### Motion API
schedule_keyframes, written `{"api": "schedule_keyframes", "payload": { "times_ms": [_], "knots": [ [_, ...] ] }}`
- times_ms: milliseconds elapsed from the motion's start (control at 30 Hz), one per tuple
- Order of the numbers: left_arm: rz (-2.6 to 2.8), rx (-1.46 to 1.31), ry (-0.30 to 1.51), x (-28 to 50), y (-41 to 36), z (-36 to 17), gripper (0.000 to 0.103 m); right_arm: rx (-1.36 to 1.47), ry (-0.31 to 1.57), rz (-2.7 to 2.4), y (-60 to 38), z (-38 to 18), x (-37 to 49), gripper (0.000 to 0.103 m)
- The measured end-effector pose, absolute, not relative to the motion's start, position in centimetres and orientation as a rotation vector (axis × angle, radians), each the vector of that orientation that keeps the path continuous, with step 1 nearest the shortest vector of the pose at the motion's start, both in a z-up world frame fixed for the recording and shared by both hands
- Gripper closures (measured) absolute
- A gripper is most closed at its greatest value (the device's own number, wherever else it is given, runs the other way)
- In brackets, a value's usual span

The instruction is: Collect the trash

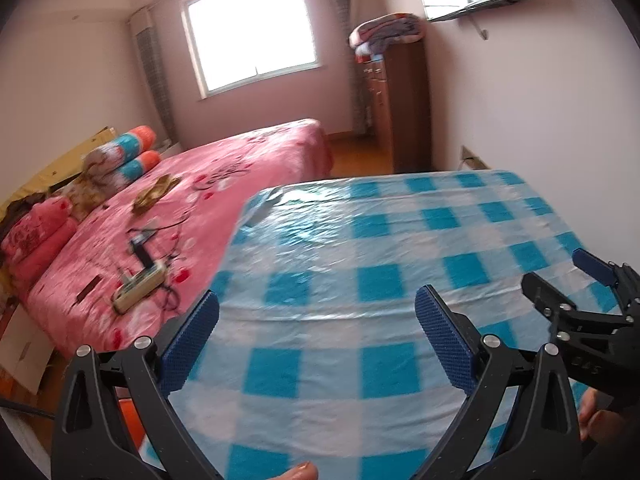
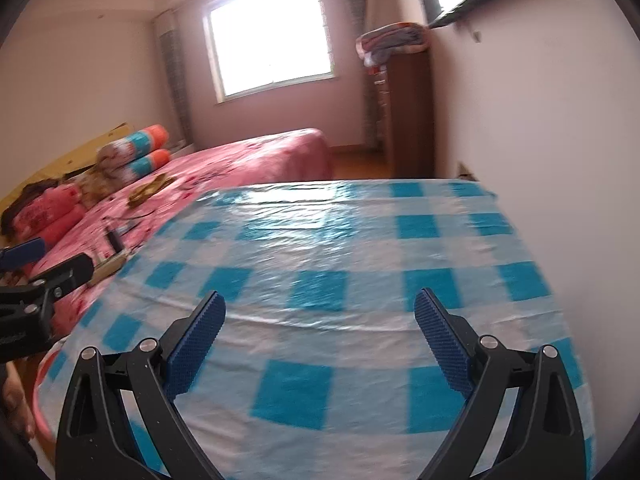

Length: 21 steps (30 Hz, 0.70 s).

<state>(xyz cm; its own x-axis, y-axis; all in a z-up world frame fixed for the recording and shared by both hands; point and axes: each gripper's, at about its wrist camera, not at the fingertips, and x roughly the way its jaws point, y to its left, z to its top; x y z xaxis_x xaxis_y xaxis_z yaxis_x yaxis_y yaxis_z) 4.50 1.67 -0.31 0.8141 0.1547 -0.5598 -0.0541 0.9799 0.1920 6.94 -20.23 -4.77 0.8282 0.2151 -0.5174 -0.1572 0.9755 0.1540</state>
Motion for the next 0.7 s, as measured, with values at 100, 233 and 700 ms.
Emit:
{"api": "schedule_keyframes", "payload": {
  "times_ms": [100, 233, 700],
  "knots": [
    [0.058, 0.162, 0.612, 5.5, -0.3, -0.6, 0.004, 0.115, 0.549, 0.153, -21.6, -4.8, 7.3, 0.009],
    [0.016, 0.163, 0.611, 6.4, -2.3, -1.0, 0.004, 0.118, 0.541, 0.092, -23.3, -5.0, 7.8, 0.009],
    [0.003, 0.122, 0.672, 8.7, -3.4, -4.5, 0.004, 0.092, 0.536, 0.044, -24.4, -5.5, 8.4, 0.009]
  ]
}}
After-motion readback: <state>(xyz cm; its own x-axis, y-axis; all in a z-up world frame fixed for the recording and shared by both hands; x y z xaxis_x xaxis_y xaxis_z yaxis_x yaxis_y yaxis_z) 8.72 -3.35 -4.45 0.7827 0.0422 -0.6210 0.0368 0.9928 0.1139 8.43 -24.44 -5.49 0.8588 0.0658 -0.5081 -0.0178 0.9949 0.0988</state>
